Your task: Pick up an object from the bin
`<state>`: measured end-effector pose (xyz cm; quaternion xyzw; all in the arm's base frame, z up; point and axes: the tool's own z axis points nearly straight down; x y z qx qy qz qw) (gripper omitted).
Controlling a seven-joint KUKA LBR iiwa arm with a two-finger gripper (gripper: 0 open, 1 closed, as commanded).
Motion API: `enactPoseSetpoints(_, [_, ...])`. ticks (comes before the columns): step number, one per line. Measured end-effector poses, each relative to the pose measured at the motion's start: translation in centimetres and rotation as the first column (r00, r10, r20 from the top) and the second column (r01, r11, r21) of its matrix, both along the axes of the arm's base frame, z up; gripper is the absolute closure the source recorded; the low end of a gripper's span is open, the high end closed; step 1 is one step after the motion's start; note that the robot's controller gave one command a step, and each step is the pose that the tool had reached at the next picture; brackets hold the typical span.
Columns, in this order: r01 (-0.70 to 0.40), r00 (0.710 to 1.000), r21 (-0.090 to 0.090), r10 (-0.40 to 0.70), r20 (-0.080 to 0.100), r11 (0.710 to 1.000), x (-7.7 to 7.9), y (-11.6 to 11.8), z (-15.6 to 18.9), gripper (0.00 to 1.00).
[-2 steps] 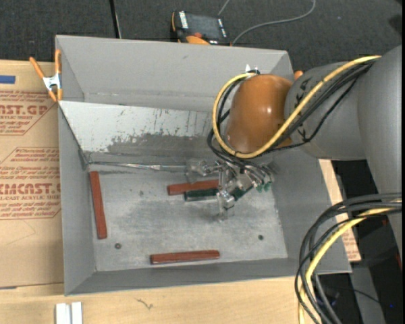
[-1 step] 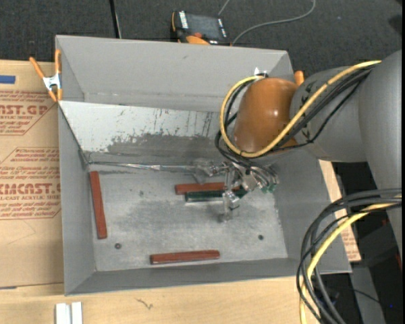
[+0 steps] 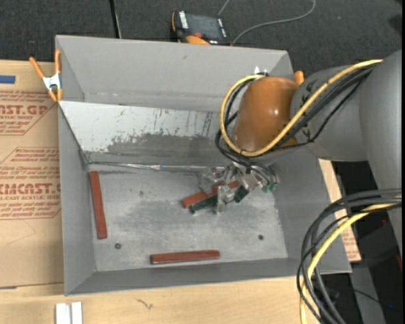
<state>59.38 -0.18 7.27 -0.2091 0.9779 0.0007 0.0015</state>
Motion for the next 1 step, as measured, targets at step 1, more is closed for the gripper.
enactPoseSetpoints(1, [-0.056, 0.998, -0.002, 0.056, 0.009, 0.998, -1.10, 0.93, 16.12, 1.00])
